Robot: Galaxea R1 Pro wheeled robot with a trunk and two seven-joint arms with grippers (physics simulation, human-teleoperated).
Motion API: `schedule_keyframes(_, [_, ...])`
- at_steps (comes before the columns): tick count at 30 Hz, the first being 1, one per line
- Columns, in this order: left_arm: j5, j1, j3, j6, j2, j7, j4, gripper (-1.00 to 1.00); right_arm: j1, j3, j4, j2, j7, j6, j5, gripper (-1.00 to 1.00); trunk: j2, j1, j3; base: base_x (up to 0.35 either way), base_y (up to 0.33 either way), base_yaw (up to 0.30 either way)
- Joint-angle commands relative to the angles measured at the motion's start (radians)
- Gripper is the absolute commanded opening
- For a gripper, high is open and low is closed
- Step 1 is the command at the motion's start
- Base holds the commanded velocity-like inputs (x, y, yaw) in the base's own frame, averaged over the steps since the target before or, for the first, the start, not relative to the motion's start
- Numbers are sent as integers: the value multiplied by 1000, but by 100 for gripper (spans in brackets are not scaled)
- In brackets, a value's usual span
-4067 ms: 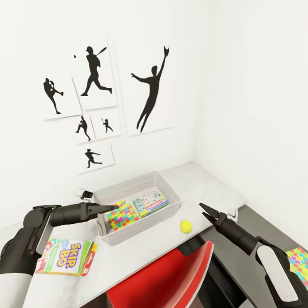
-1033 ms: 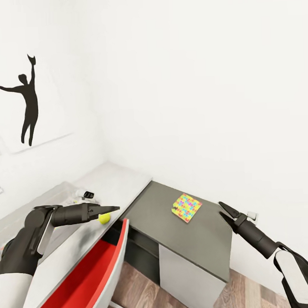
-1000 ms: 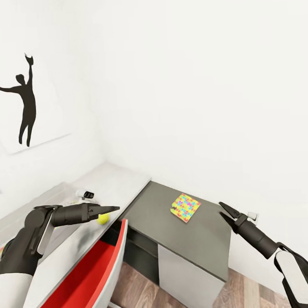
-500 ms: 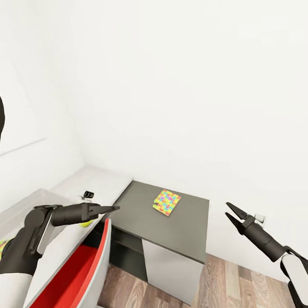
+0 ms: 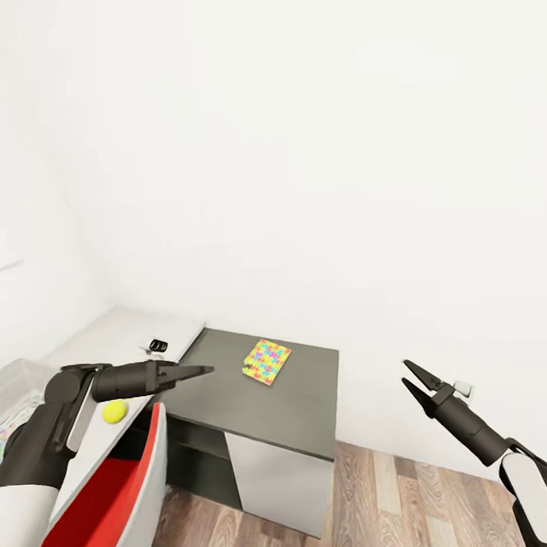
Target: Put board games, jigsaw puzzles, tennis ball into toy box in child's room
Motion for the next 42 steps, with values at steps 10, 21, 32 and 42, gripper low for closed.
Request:
schedule_keyframes(10, [0,0,0,11,0,-3,-1,100,-1,-17,12,0,1,7,-4,100,-2,1,4,0,0,-278])
schedule_keyframes(21, [0,0,-1,11,-1,-1,-2,100,-1,-23,15,-1,1,7,-4,100,-2,1,11,-23,0,-277])
schedule_keyframes(32, [0,-1,-1,11,-2,0,-2,100,-1,-23,21,-1,7,7,-5,100,-2,1,22,-98,0,-252])
schedule_keyframes(42, [0,0,-1,11,-1,1,-2,100,-1,-23,26,-1,9,7,-5,100,-2,1,33,-6,0,-238])
